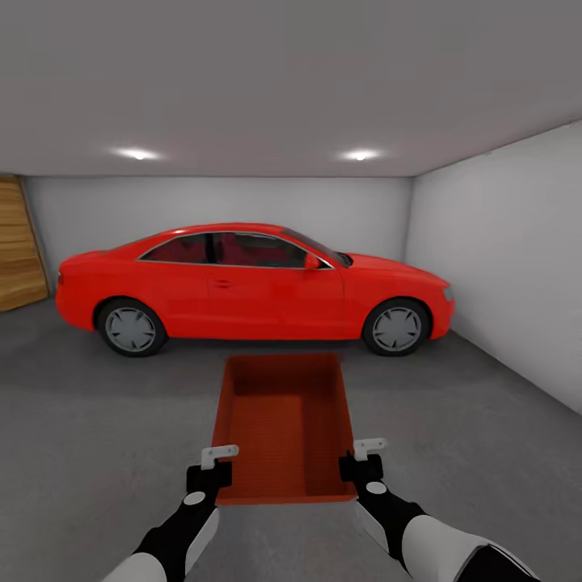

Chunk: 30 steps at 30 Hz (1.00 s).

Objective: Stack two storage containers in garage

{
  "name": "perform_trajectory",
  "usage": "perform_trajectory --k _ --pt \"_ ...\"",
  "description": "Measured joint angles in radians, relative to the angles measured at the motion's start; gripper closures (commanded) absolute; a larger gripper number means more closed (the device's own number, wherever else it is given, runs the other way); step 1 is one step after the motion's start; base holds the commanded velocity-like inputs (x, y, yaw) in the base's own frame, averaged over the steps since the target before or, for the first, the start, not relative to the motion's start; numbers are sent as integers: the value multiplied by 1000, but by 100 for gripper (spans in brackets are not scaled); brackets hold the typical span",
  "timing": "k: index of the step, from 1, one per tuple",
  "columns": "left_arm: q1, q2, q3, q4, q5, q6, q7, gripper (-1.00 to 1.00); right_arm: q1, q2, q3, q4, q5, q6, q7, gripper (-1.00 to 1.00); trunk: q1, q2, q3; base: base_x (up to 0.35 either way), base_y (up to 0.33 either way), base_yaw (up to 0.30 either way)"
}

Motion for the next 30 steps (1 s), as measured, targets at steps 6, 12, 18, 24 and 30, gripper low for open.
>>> perform_trajectory --k 6,12,18,24,30 --pt "0 0 0 0 0 0 0 100 0 0 0 0 0 0 0 100 0 0 0 322 0 -298" --pt "0 0 0 0 0 0 0 100 0 0 0 0 1 0 0 100 0 0 0 322 0 -298" --pt "0 0 0 1 0 0 0 100 0 0 1 0 0 0 0 100 0 0 0 322 0 -298" --pt "0 0 0 0 1 0 0 100 0 0 0 0 2 0 0 100 0 0 0 322 0 -298" --pt "0 0 0 1 0 1 0 100 0 0 2 0 1 1 -1 100 0 0 0 322 0 -298"
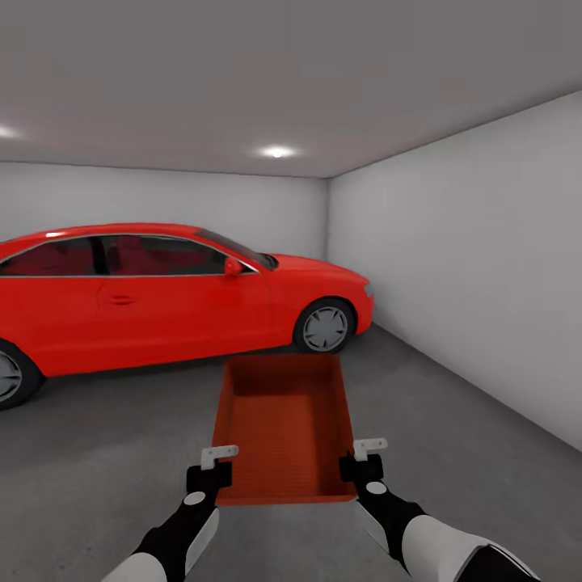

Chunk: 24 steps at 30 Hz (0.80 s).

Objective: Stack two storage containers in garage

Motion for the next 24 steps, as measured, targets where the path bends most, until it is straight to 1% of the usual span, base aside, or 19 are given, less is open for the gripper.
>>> perform_trajectory --k 24 --pt "0 0 -1 -1 2 1 0 100 0 0 0 -1 1 1 -1 100 0 0 0 322 0 -298"
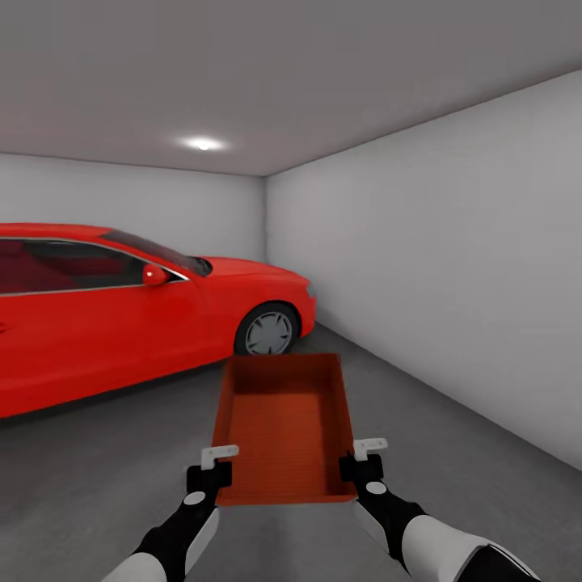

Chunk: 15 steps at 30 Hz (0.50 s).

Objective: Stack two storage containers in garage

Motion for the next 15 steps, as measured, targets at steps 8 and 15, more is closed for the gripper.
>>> perform_trajectory --k 8,15 --pt "0 0 1 1 -1 0 0 100 0 0 1 0 -1 0 0 100 0 0 0 322 0 -298" --pt "0 1 0 1 -1 0 -1 100 0 0 0 0 0 0 1 100 0 0 0 322 0 -298"
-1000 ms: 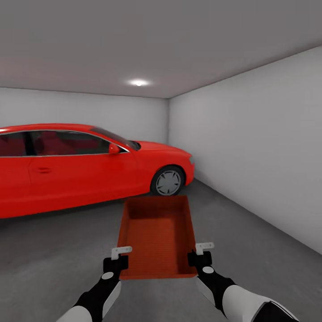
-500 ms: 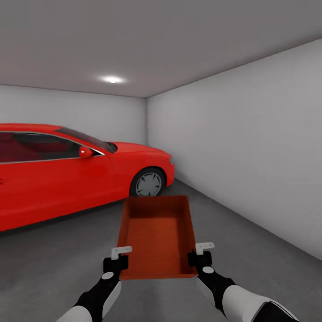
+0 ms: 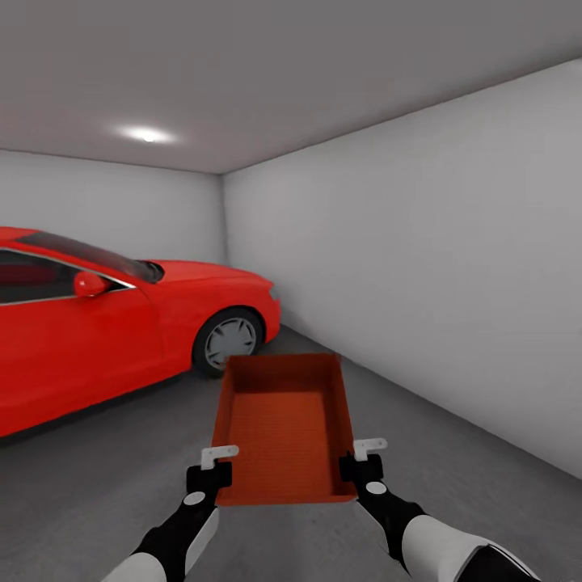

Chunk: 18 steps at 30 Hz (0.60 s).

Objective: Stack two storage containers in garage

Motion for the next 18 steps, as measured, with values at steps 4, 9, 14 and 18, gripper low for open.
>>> perform_trajectory --k 4,9,14,18 --pt "0 0 0 0 0 0 1 100 0 0 1 0 0 0 0 100 0 0 0 323 0 -298" --pt "0 0 -1 -1 1 1 0 100 0 0 1 0 -1 0 0 100 0 0 0 323 0 -298" --pt "0 0 0 -1 -1 2 1 100 0 0 2 0 -3 0 0 100 0 0 0 323 0 -298" --pt "0 -1 1 0 -2 2 1 100 0 0 2 0 -3 0 -1 100 0 0 0 323 0 -298"
